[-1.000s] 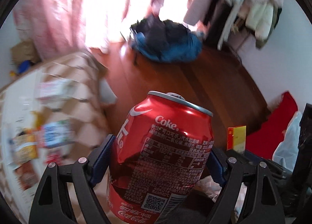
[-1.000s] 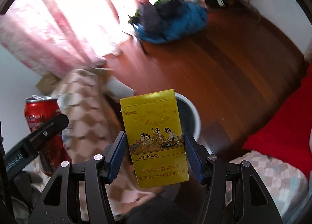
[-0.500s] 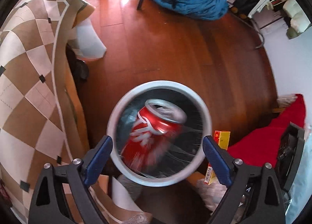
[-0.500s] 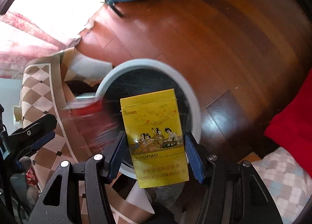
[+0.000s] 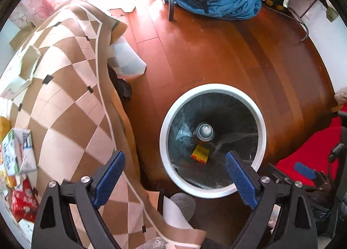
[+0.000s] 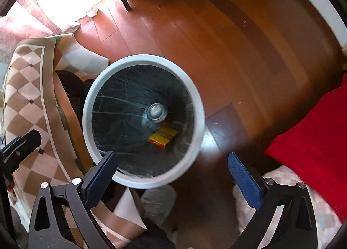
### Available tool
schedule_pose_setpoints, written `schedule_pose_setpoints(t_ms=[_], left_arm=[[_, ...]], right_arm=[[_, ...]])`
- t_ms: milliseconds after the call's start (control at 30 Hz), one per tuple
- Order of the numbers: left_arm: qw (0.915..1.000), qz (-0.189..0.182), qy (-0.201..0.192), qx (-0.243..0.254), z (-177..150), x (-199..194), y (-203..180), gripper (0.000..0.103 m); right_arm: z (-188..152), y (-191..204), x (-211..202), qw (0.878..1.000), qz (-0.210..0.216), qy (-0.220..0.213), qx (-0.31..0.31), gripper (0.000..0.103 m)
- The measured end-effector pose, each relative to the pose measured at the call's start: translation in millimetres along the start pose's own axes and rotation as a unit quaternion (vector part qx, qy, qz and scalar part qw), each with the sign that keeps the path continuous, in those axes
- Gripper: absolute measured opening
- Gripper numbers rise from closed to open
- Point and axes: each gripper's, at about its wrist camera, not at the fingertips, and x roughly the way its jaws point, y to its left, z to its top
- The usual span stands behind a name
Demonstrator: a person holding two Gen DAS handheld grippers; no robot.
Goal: Collect trash
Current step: 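Move both open tools back toward the table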
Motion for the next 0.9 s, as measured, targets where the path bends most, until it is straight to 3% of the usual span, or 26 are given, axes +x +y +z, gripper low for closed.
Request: schedule_pose_setpoints(t_ms=[300,533,767,900], left_arm=[[0.9998,0.005,-0.018,0.000,-18.3,-38.3,-3.3,0.094],[0.9983,0.007,-0.058,0.006,-35.2,-94.1,-1.6,0.094],[0.9945,0.000,-0.104,0.010,-55.9,-152.9,7.1,0.094],[0.9924,0.001,-0.123,0.001,-66.5,-188.4,18.2,0.094]], right_arm=[[-26.4,0.0,-57.8,1.000,-0.016,-0.023,-0.007,0.102],[-45.7,5.2,-123.3,0.998,-0.020,-0.066,-0.012,0.102],[-72.0,21.7,-191.5,0.993,0.002,-0.113,-0.021,0.102],[-87.6,35.8,-231.9,0.989,0.037,-0.142,-0.015,0.102]])
